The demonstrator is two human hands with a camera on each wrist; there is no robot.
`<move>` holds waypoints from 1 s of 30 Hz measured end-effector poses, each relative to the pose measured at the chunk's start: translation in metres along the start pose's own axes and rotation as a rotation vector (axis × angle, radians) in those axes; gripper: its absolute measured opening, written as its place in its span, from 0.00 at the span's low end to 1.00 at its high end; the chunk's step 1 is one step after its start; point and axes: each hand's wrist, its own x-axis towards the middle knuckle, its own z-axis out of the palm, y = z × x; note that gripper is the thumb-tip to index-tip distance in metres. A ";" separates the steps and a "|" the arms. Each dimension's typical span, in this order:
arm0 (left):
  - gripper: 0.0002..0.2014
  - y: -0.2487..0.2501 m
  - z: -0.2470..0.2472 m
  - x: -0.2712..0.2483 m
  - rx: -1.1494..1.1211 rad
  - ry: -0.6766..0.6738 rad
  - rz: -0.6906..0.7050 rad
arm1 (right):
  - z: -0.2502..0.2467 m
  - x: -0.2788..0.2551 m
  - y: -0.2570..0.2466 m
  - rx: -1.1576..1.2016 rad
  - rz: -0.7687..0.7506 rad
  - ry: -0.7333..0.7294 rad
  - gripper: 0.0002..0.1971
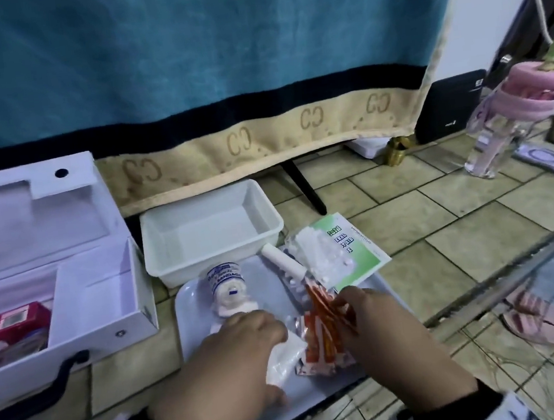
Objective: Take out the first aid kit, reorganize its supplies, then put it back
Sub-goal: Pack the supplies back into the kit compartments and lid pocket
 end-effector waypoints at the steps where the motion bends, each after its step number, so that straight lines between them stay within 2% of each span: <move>1: 0.28 -0.001 0.000 0.000 -0.006 0.008 -0.014 | -0.002 0.001 0.003 0.032 0.013 0.004 0.09; 4: 0.25 -0.003 -0.001 -0.001 -0.013 0.034 -0.037 | -0.009 0.001 0.010 0.123 0.043 0.027 0.04; 8: 0.22 -0.001 0.000 0.000 -0.003 0.075 -0.086 | -0.018 -0.002 0.002 0.195 0.023 0.103 0.14; 10: 0.19 0.000 -0.001 0.000 -0.014 0.132 -0.140 | -0.019 -0.002 -0.008 0.181 -0.063 0.093 0.13; 12: 0.17 0.002 -0.003 -0.002 -0.037 0.170 -0.176 | -0.023 -0.002 -0.019 0.130 -0.155 -0.017 0.04; 14: 0.15 0.002 -0.005 -0.003 -0.047 0.176 -0.183 | -0.033 0.000 -0.021 0.071 -0.201 -0.225 0.16; 16: 0.13 0.003 -0.006 -0.005 -0.054 0.169 -0.179 | -0.047 0.005 -0.016 0.077 -0.178 -0.291 0.22; 19: 0.12 0.004 -0.007 -0.006 -0.047 0.162 -0.179 | -0.062 0.030 -0.001 0.089 -0.049 -0.087 0.19; 21: 0.12 0.006 -0.009 -0.005 -0.042 0.163 -0.182 | -0.063 0.052 0.007 0.050 0.027 -0.010 0.18; 22: 0.12 0.007 -0.010 -0.005 -0.038 0.166 -0.179 | -0.063 0.062 0.009 0.013 0.044 -0.023 0.19; 25: 0.09 0.013 -0.016 -0.005 -0.031 0.197 -0.175 | -0.058 0.079 0.007 -0.149 0.068 -0.183 0.20; 27: 0.09 0.015 -0.020 -0.004 -0.023 0.234 -0.173 | -0.054 0.086 0.003 -0.207 0.058 -0.228 0.10; 30: 0.08 0.016 -0.026 -0.001 -0.011 0.261 -0.162 | -0.049 0.091 0.002 -0.229 0.071 -0.224 0.17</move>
